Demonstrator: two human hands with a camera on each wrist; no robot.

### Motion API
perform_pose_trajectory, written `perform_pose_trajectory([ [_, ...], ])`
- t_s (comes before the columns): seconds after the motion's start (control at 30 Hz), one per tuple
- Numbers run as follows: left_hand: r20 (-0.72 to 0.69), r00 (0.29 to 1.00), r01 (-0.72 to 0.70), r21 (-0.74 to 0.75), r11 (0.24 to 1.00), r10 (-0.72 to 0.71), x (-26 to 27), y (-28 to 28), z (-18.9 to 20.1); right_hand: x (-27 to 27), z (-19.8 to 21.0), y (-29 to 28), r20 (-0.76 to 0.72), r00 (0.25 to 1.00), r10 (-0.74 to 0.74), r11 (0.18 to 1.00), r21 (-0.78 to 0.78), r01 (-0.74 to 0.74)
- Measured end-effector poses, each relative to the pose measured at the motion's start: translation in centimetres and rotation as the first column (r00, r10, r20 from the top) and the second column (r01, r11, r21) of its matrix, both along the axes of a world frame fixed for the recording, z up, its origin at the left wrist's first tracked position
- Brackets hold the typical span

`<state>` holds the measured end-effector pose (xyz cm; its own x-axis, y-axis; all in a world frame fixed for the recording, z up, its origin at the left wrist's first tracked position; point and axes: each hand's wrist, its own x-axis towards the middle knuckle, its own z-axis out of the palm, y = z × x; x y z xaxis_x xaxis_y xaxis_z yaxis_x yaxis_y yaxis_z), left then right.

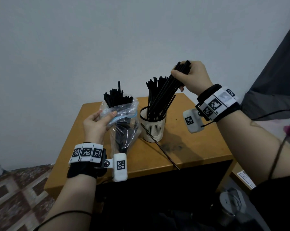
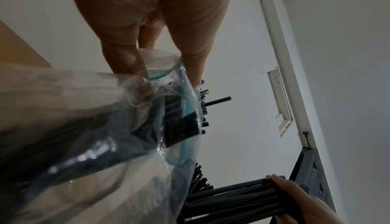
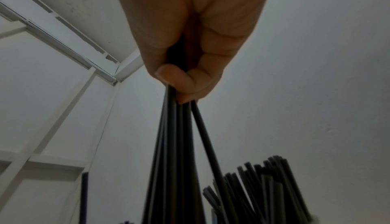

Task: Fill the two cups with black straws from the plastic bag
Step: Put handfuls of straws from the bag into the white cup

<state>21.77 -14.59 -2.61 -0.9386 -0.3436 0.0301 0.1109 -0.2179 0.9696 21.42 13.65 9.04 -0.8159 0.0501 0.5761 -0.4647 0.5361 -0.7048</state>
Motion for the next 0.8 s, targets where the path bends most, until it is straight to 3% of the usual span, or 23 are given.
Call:
perform_pose_trajectory([
  [0.2,0.000,1.000,-0.008,-0.020,1.000,0.008,0.1,0.0,0.0,-0.9,-1.1,-0.7,0.058,0.998,-0.018,0.997,0.072,0.014],
  [0.37,-0.003,1.000,-0.002,-0.016,1.000,0.002,0.1,0.2,-0.1,-1.8,-2.5,-2.2,0.235,0.972,0.009,0.964,0.256,-0.071],
  [0.43,-0.006,1.000,0.000,-0.015,1.000,0.000,0.2,0.3,-0.1,-2.1,-3.2,-2.8,0.265,0.964,0.025,0.960,0.264,-0.097],
  [0.63,-0.012,1.000,0.003,-0.018,1.000,-0.003,0.5,0.2,0.0,-2.6,-4.7,-3.5,0.204,0.979,-0.005,0.947,0.314,-0.061],
  [0.8,-0.018,1.000,0.011,0.000,1.000,-0.011,0.6,0.2,0.1,-2.7,-5.2,-3.5,0.074,0.997,-0.030,0.970,0.244,0.012],
])
